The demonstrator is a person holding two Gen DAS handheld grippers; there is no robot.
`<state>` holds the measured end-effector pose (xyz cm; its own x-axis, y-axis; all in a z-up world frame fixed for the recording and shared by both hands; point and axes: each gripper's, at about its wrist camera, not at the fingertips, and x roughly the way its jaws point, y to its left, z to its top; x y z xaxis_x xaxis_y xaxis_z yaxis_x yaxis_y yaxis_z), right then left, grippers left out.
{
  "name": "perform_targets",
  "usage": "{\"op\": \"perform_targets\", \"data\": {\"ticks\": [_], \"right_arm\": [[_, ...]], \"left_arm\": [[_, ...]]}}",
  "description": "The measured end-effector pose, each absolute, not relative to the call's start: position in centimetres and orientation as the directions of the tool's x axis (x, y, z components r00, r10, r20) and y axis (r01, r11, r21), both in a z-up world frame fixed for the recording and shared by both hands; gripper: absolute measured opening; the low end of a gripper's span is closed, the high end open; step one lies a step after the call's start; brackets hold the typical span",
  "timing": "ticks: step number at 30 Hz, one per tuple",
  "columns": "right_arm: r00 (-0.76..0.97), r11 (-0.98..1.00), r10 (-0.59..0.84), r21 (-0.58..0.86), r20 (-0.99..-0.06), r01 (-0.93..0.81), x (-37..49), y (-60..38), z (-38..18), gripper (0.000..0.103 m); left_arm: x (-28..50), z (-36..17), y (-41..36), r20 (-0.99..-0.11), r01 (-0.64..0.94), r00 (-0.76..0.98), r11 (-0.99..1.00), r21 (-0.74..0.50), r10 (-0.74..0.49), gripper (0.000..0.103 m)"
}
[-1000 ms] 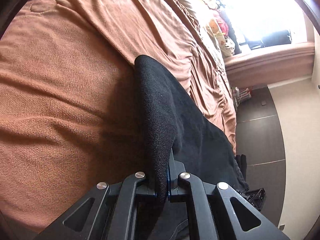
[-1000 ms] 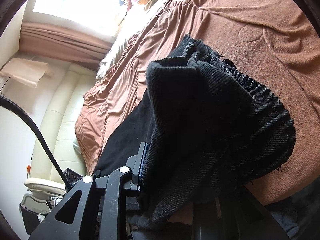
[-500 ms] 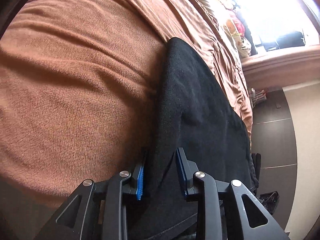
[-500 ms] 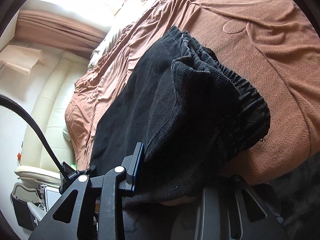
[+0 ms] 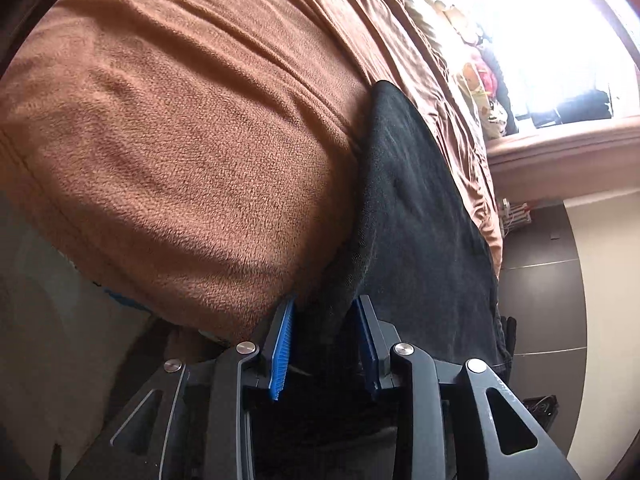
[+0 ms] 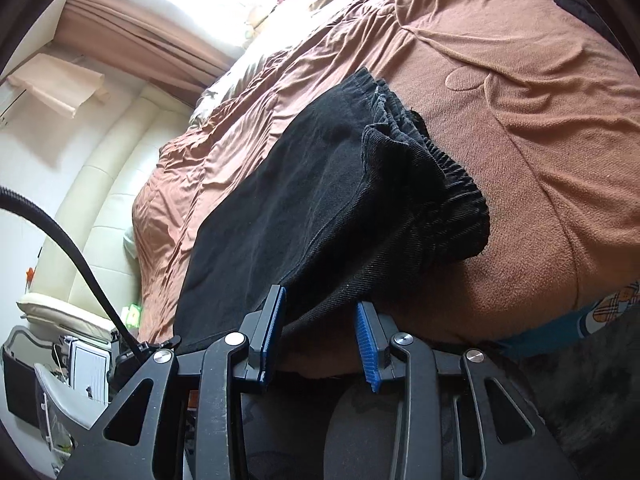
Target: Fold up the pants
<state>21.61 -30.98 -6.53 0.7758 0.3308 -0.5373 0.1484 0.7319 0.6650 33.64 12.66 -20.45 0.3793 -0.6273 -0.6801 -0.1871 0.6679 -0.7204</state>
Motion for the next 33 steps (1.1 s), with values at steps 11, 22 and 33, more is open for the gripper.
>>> {"op": "perform_targets", "data": {"ticks": [11, 22, 33], "right_arm": [[0.81, 0.724, 0.328, 0.68, -0.486, 0.115, 18.6, -33.5, -6.2, 0.04], [0.822, 0.681, 0.332, 0.721, -0.463, 0.13, 20.7, -36.4, -6.6, 0.049], [0.729, 0.646, 0.29, 0.689, -0.62, 0.328, 22.9, -37.2, -11.2, 0.031]], "left_arm": [[32.3, -21.5, 13.0, -0.617, -0.213, 0.411, 0.587, -0.781, -0.671, 0.045], [32.0, -20.1, 12.8, -0.6, -0.178, 0.443, 0.591, -0.787, -0.665, 0.047], [31.6, -21.0, 12.7, -0.585, -0.196, 0.465, 0.567, -0.8, -0.665, 0.051]]}}
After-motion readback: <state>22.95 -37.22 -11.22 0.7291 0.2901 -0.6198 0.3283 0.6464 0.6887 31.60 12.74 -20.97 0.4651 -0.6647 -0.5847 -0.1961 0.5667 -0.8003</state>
